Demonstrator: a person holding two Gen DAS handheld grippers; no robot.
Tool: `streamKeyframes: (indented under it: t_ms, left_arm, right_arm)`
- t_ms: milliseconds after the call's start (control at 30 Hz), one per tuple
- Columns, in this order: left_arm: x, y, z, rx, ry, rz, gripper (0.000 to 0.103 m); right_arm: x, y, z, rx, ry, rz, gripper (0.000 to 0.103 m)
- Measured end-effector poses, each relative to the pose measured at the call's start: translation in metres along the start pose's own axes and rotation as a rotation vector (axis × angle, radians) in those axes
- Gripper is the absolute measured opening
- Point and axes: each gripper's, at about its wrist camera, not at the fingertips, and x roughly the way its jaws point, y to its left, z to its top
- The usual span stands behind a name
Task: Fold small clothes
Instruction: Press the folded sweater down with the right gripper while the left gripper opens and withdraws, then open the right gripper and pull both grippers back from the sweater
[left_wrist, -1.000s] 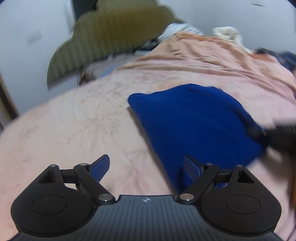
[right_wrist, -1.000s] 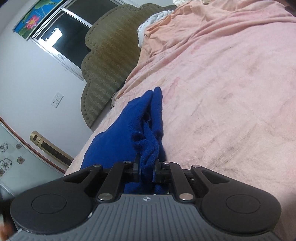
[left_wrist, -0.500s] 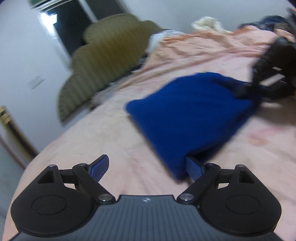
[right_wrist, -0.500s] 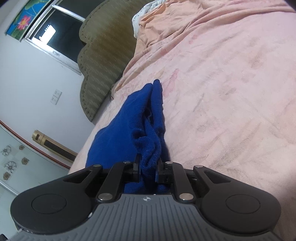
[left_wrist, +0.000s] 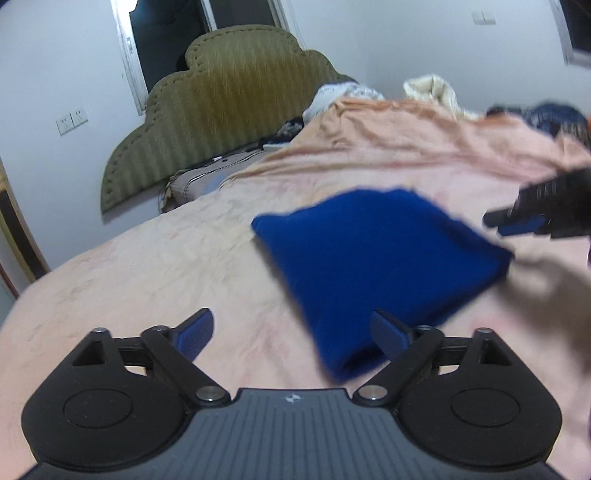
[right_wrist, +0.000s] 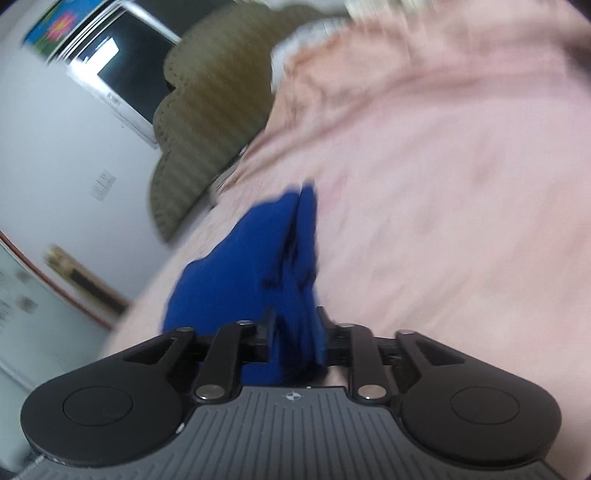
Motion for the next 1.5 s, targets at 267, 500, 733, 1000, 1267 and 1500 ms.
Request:
streamKeyframes:
  t_ms: [267, 500, 733, 1000, 1267, 1500]
  left_arm:
    - [0.080, -0.011, 0.008, -0.079, 0.203, 0.083, 0.096]
    - [0.065, -0.001, -0.003, -0.171, 0.233, 0.089, 0.096]
    - [0.051, 0.002, -0.005, -0.224, 0.256, 0.088, 0.096]
    - [0.043, 0.001, -0.008, -0.272, 0.276, 0.061, 0.096]
    - [0.032, -0.003, -0.012, -0.290, 0.263, 0.062, 0.096]
    - [0.024, -0.007, -0.017, -0.267, 0.274, 0.075, 0.096]
  right_arm:
    - [0.045, 0.062, 0.010, -0.357, 0.080, -0.042, 0.030]
    - [0.026, 0.062, 0.006, -0.351, 0.025, -0.140, 0.038]
    - [0.032, 0.056, -0.011, -0.372, 0.090, -0.236, 0.048]
    - [-0.018, 0.083, -0.016, -0.437, -0.009, -0.220, 0.068]
    - [-0.026, 0.113, -0.052, -0.593, 0.084, -0.186, 0.093]
    - [-0.027, 0.119, -0.060, -0.611, 0.108, -0.193, 0.097]
